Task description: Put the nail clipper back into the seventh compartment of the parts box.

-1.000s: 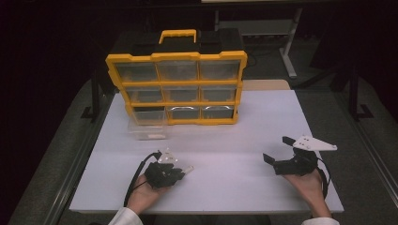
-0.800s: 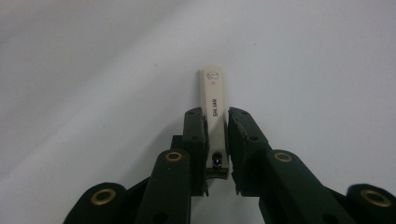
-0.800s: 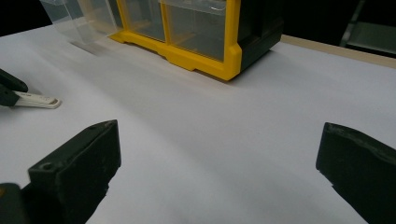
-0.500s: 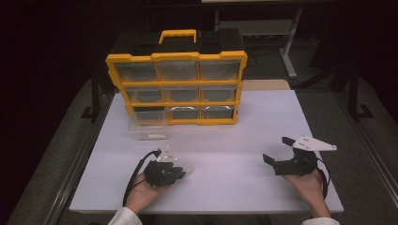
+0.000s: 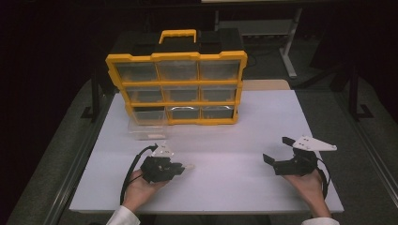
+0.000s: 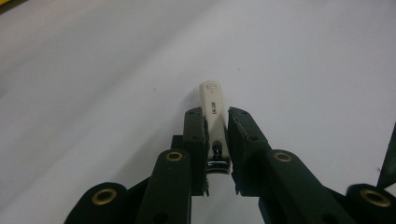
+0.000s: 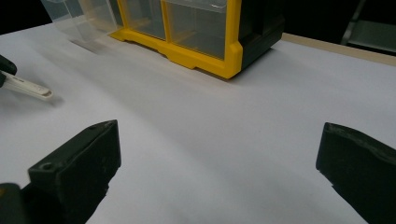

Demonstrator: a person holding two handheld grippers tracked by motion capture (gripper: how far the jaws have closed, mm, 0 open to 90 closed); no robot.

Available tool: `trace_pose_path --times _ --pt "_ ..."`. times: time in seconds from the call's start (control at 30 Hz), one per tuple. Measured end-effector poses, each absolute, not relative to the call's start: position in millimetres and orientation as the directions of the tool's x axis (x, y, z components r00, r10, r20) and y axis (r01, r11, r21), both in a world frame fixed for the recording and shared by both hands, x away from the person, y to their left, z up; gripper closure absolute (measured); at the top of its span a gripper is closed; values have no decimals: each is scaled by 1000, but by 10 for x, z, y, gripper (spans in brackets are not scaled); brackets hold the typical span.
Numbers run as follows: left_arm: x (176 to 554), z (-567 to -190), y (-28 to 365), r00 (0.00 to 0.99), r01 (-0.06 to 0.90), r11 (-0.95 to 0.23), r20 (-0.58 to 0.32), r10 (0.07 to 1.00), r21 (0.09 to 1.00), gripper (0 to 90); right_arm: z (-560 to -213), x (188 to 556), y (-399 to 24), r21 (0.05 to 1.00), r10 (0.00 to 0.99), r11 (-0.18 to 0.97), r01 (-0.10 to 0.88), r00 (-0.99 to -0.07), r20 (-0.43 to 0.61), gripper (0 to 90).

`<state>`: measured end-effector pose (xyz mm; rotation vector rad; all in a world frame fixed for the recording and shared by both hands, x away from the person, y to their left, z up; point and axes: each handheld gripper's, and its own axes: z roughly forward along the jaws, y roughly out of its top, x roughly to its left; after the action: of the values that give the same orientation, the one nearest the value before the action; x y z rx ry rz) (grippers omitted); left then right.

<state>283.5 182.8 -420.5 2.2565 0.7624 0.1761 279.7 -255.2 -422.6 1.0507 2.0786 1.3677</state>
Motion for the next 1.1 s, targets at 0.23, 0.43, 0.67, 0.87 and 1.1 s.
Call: trace_pose_path --times 0.23,0.43,0.67,0.87,1.1 --pt "2860 -4166 1884 810 479 -533 -116 575 698 782 -4225 2793 -2556 909 787 221 354 -614 48 0" --pt "2888 -4085 1962 800 484 -501 -130 586 717 782 -4226 2791 -2555 908 788 221 355 -614 48 0" --pt "2923 -3993 2053 789 484 -476 -131 601 734 782 -4227 2789 -2558 908 789 220 357 -613 50 0" --pt "2949 -3920 2114 786 479 -476 -120 606 738 783 -4229 2792 -2557 908 787 222 356 -615 49 0" --pt "2982 -3847 2147 784 475 -470 -116 609 744 782 -4229 2791 -2555 907 787 221 358 -615 51 0"
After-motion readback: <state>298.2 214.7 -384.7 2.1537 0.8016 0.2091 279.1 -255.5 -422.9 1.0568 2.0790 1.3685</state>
